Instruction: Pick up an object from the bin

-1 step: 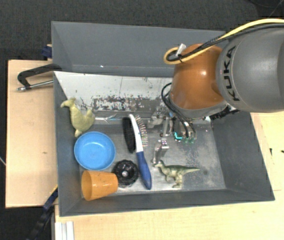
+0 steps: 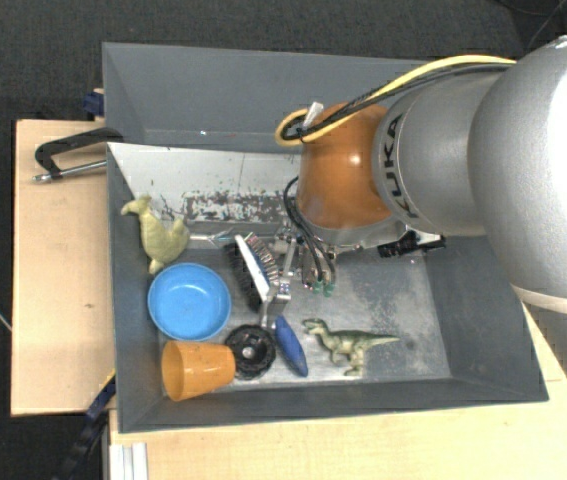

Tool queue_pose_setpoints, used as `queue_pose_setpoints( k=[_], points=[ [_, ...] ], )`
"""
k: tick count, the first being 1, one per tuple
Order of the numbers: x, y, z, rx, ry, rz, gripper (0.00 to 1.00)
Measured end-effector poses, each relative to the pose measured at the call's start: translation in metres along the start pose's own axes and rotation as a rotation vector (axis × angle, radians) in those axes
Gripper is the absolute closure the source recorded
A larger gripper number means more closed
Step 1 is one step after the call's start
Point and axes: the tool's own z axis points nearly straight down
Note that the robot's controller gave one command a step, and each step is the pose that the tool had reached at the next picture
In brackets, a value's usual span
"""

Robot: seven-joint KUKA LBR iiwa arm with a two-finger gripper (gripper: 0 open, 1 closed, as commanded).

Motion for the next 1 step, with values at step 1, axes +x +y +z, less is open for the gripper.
queue_pose_setpoints(
  k=[1],
  points=[
    [-0.0003,-0.0015,-0.0006,0.001,0.000,0.002,1.00]
  ],
)
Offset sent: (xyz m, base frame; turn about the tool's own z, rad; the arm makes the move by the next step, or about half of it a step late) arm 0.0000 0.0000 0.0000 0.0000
